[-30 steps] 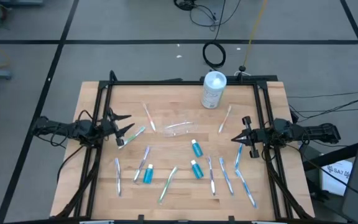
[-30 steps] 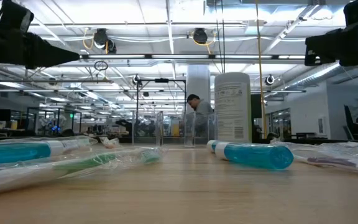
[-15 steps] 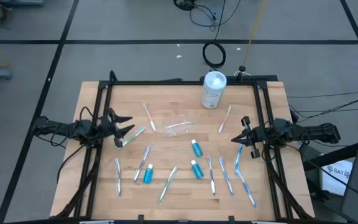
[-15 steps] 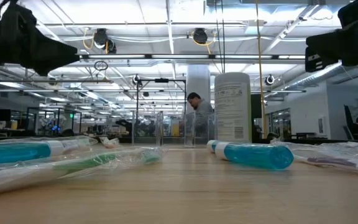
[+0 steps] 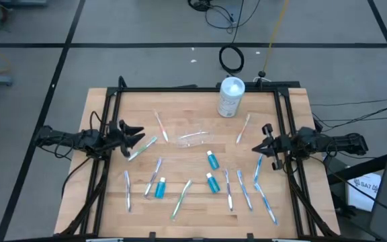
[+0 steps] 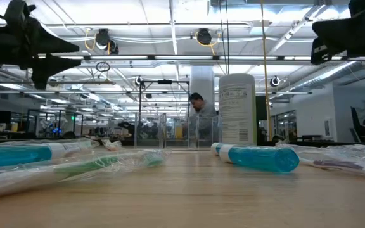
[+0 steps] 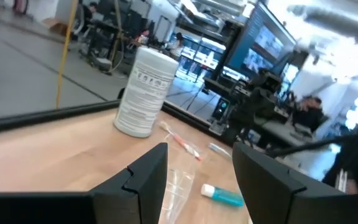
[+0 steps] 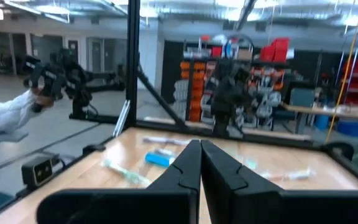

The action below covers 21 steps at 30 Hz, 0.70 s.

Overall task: Pick & Place toothbrushing station
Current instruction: Put the top green toothbrush into the transparent organizer

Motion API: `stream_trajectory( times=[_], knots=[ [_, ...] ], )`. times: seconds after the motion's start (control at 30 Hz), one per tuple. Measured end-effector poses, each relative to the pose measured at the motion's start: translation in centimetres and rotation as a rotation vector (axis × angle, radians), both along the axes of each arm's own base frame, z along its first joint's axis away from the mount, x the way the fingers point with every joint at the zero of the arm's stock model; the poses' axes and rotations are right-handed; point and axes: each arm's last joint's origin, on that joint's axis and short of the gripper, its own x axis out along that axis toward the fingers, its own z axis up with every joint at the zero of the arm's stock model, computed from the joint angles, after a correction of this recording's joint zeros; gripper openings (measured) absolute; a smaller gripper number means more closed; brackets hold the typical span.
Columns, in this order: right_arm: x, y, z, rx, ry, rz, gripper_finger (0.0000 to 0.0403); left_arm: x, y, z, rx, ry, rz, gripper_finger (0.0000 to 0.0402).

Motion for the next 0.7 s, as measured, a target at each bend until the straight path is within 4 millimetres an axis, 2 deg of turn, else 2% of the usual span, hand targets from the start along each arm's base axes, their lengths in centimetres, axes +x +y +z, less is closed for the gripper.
stream_trajectory(
  times=[0.27, 0.4, 0.57, 0.7],
  knots=[
    [0.0, -0.1, 0.3, 0.101, -0.013, -0.006, 0.0004, 0.0, 0.0, -0.1, 0.009, 0.014, -0.001, 0.0189],
    [0.1, -0.6, 0.4, 0.137, -0.023, -0.178, 0.0004, 0.0, -0.2, -0.1, 0.106, 0.042, -0.050, 0.0189],
    [0.8, -1.1, 0.1, 0.226, 0.019, -0.365, 0.0004, 0.2, -0.3, -0.1, 0.105, 0.042, -0.092, 0.0189],
    [1.5, -1.4, 0.5, 0.309, -0.029, -0.454, 0.0004, 0.7, -0.4, -0.1, 0.083, 0.047, -0.097, 0.0189]
  ],
)
